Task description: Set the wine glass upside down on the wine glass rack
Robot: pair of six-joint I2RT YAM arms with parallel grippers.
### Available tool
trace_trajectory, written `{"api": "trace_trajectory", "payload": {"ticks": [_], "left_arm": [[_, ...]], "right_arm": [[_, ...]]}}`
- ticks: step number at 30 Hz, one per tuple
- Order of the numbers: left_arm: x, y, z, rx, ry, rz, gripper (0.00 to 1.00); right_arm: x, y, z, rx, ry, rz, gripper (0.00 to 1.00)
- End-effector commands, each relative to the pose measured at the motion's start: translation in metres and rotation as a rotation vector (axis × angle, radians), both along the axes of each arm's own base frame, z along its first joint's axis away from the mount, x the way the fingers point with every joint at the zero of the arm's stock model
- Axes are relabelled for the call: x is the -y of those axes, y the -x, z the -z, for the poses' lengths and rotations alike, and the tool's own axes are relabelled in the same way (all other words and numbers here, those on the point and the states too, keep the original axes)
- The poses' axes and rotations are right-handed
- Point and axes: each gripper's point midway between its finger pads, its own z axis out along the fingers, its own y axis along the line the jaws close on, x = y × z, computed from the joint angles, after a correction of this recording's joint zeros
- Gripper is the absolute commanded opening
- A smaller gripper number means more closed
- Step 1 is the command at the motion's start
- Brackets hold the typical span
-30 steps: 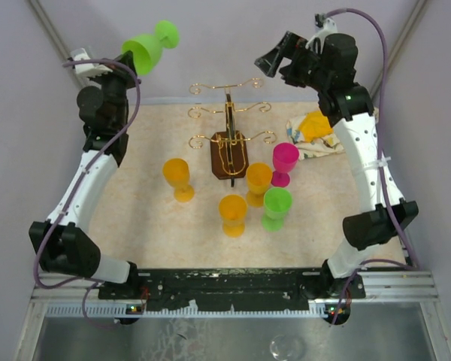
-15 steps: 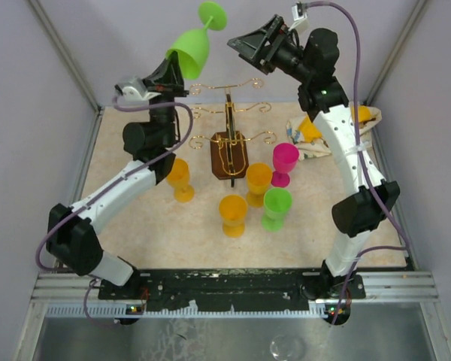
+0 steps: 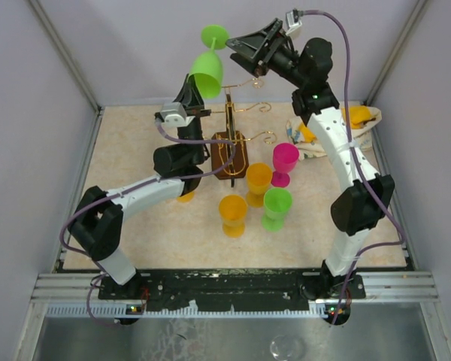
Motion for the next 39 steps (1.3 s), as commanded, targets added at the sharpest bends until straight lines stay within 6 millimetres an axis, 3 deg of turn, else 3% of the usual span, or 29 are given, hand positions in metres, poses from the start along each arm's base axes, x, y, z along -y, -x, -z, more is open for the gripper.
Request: {"api": "trace_trajectory", "payload": {"ticks": [1, 7, 19, 28, 33, 37, 39], "left_arm": [[-0.037, 0.039, -0.036, 0.187, 0.204, -0.025, 0.00], [-0.026, 0.041, -0.039, 0.209, 0.184, 0.007, 0.00], [-0.010, 0.045, -0.038, 0.223, 0.172, 0.062, 0.00], [-0.007, 0.039, -0.034, 0.205, 0.171, 0.041, 0.00], [-0.003, 0.038, -0.036, 0.217, 0.168, 0.049, 0.00], [-0.001, 0.040, -0.036, 0.223, 0.156, 0.068, 0.00], [0.000, 0.041, -0.034, 0.222, 0.144, 0.071, 0.06]], "right_arm": [[-0.006, 0.017, -0.025, 0.066, -0.019, -0.048, 0.79], [-0.012, 0.008, -0.010, 0.022, 0.018, -0.060, 0.77], [-0.036, 0.002, -0.002, -0.003, 0.007, -0.137, 0.63], [-0.038, 0.009, -0.006, 0.021, 0.014, -0.171, 0.32], [-0.039, 0.011, -0.004, 0.020, 0.022, -0.183, 0.23], [-0.040, 0.012, -0.004, 0.028, 0.022, -0.194, 0.09], [-0.040, 0.013, -0.005, 0.039, 0.023, -0.191, 0.02]]}}
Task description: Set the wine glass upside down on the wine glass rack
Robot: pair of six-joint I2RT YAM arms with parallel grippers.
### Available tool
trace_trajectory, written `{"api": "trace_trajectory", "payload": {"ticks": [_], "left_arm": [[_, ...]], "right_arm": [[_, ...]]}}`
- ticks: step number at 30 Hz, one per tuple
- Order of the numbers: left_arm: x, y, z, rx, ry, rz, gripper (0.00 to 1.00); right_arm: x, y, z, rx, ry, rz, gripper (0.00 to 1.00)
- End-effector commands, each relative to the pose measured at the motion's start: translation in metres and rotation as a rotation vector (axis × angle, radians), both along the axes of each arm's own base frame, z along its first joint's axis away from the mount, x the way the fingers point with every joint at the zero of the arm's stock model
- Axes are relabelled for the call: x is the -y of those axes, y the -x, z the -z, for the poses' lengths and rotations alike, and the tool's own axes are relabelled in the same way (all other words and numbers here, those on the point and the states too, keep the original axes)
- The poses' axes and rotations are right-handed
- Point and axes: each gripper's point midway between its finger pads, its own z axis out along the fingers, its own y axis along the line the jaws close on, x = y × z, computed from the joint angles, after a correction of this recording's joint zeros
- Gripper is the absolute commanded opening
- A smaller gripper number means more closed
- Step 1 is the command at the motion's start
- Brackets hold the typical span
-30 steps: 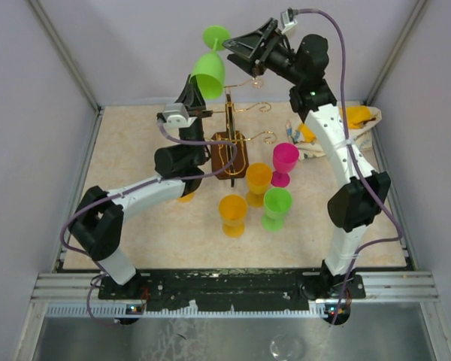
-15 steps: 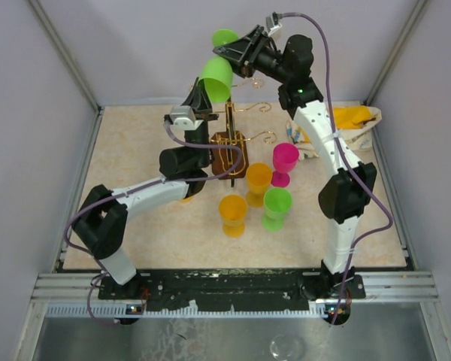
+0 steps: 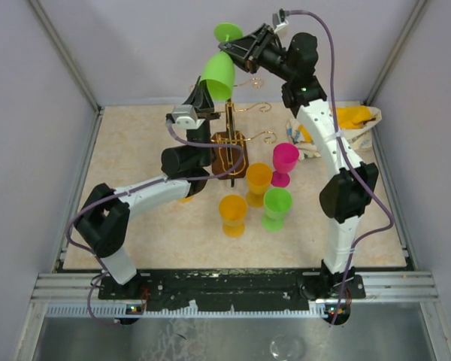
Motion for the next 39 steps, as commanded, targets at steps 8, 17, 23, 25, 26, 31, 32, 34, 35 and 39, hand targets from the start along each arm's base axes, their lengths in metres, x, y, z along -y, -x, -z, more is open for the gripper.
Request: {"api": "trace_trajectory", "payload": {"ticks": [8, 17, 23, 25, 26, 31, 32, 34, 35, 39], "left_arm": [[-0.029, 0.040, -0.037, 0.159, 0.129, 0.042, 0.41], [-0.037, 0.045, -0.021, 0.097, 0.083, 0.037, 0.72], [-0.035, 0.047, -0.001, -0.004, 0.026, 0.097, 0.80], [-0.037, 0.046, 0.002, -0.038, 0.019, 0.089, 0.81], [-0.040, 0.045, 0.001, -0.049, 0.025, 0.073, 0.82], [-0.030, 0.012, -0.009, -0.126, -0.050, 0.033, 0.85], [-0.025, 0.002, -0.008, -0.151, -0.078, 0.040, 0.87], [-0.014, -0.013, -0.014, -0.165, -0.126, 0.065, 0.89], [-0.009, -0.019, -0.014, -0.178, -0.153, 0.071, 0.89], [0.005, -0.041, -0.004, -0.240, -0.227, 0.074, 0.92]], "right_arm": [[-0.009, 0.029, -0.055, 0.294, 0.042, -0.065, 0.00], [0.041, -0.016, -0.056, 0.364, 0.127, 0.152, 0.00], [0.094, -0.041, -0.059, 0.446, 0.264, 0.364, 0.00], [0.108, -0.048, -0.055, 0.469, 0.330, 0.424, 0.00], [0.114, -0.050, -0.052, 0.483, 0.369, 0.448, 0.00], [0.113, -0.040, -0.045, 0.544, 0.433, 0.402, 0.00], [0.109, -0.035, -0.047, 0.561, 0.426, 0.373, 0.00], [0.101, -0.023, -0.051, 0.599, 0.400, 0.304, 0.00], [0.098, -0.018, -0.052, 0.615, 0.395, 0.278, 0.00], [0.086, 0.000, -0.058, 0.688, 0.388, 0.225, 0.00]]}}
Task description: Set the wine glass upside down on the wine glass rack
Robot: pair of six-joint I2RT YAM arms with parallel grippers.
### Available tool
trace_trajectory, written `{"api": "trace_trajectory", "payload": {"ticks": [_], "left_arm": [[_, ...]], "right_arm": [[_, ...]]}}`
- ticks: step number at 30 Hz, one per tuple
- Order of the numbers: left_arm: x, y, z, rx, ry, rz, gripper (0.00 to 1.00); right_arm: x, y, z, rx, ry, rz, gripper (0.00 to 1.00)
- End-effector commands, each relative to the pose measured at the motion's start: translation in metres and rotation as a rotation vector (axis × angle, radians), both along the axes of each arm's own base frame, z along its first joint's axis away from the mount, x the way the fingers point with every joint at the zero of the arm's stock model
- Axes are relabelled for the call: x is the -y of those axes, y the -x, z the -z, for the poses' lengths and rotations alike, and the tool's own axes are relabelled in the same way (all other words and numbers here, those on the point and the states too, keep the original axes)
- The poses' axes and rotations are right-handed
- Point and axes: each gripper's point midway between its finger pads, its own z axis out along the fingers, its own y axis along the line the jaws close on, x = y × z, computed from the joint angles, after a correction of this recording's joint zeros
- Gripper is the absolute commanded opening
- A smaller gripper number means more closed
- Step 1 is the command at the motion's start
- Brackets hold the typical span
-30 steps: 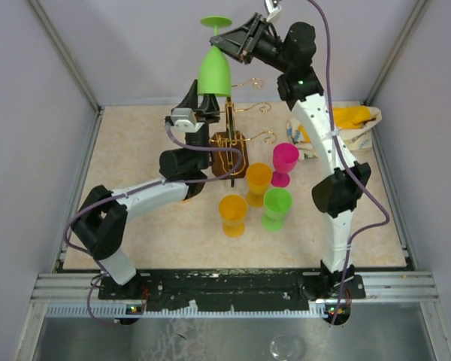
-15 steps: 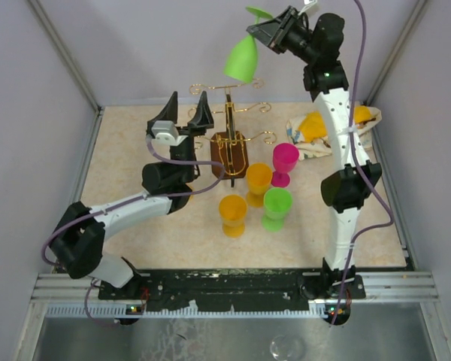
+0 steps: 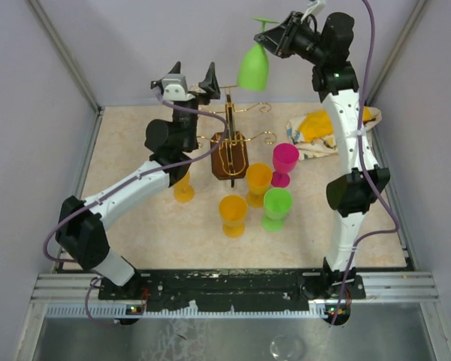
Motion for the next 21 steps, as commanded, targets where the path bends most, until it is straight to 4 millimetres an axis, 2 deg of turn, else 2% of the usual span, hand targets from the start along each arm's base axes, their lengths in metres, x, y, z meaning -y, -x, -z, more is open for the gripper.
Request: {"api": "trace_trajectory", "payload": {"ticks": [1, 6, 11, 21], "left_arm": [[0.025, -0.028, 0.029, -0.123, -0.129, 0.038, 0.92], [0.035, -0.041, 0.052, -0.177, -0.148, 0.073, 0.93], [0.044, -0.047, 0.059, -0.196, -0.156, 0.099, 0.93], [0.046, -0.045, 0.050, -0.176, -0.116, 0.125, 0.93]], "right_arm": [[-0.013, 0.062, -0.063, 0.240, 0.010, -0.118, 0.00], [-0.027, 0.077, -0.071, 0.272, -0.005, -0.160, 0.00], [-0.039, 0.086, -0.075, 0.282, -0.024, -0.204, 0.00], [-0.045, 0.086, -0.068, 0.275, -0.003, -0.207, 0.00]]}}
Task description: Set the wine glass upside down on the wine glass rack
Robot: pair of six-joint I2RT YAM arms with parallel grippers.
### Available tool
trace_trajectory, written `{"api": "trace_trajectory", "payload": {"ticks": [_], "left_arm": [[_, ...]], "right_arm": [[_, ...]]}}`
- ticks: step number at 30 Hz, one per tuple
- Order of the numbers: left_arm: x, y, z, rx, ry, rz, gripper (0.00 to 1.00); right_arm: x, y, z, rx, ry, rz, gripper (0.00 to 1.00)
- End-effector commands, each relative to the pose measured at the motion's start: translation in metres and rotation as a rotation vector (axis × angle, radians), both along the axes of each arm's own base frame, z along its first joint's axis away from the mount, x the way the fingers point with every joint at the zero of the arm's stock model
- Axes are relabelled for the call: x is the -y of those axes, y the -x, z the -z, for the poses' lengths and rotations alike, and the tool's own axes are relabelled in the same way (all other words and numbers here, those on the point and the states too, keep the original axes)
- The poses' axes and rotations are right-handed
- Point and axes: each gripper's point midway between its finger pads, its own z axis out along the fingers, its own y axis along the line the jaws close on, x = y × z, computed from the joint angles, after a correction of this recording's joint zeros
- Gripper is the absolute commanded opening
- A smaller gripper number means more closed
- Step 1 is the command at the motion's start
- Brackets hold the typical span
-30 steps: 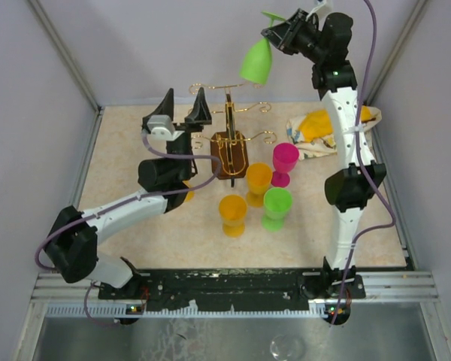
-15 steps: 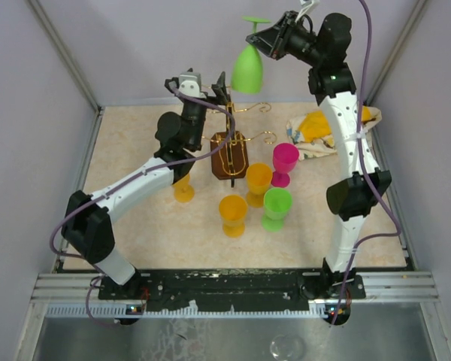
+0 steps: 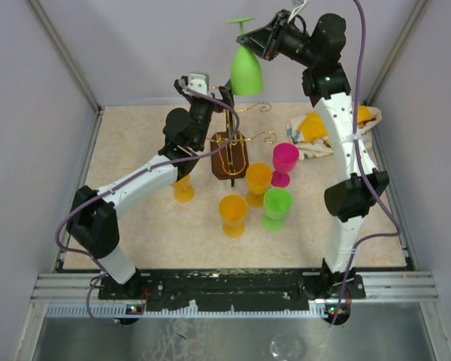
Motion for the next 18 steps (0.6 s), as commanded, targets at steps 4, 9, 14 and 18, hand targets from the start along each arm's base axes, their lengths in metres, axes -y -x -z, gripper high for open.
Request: {"api": "trace_trajectory", "payload": {"ticks": [4, 9, 14, 18], "left_arm": [[0.0019, 0.0068, -0.0283, 0.050, 0.075, 0.052, 0.93], [0.0055, 0.0086, -0.0307, 0.053, 0.094, 0.079, 0.93], [0.0066, 0.0093, -0.0310, 0.056, 0.098, 0.087, 0.94], [0.0092, 0.0102, -0.0307, 0.051, 0.114, 0.106, 0.94]], "right_arm": [[0.0029, 0.0249, -0.0316, 0.104, -0.017, 0.004, 0.05], [0.0018, 0.0229, -0.0295, 0.106, -0.014, 0.010, 0.11], [0.0013, 0.0222, -0.0291, 0.110, -0.011, 0.014, 0.03], [0.0018, 0.0207, -0.0293, 0.111, -0.014, 0.021, 0.04]]}}
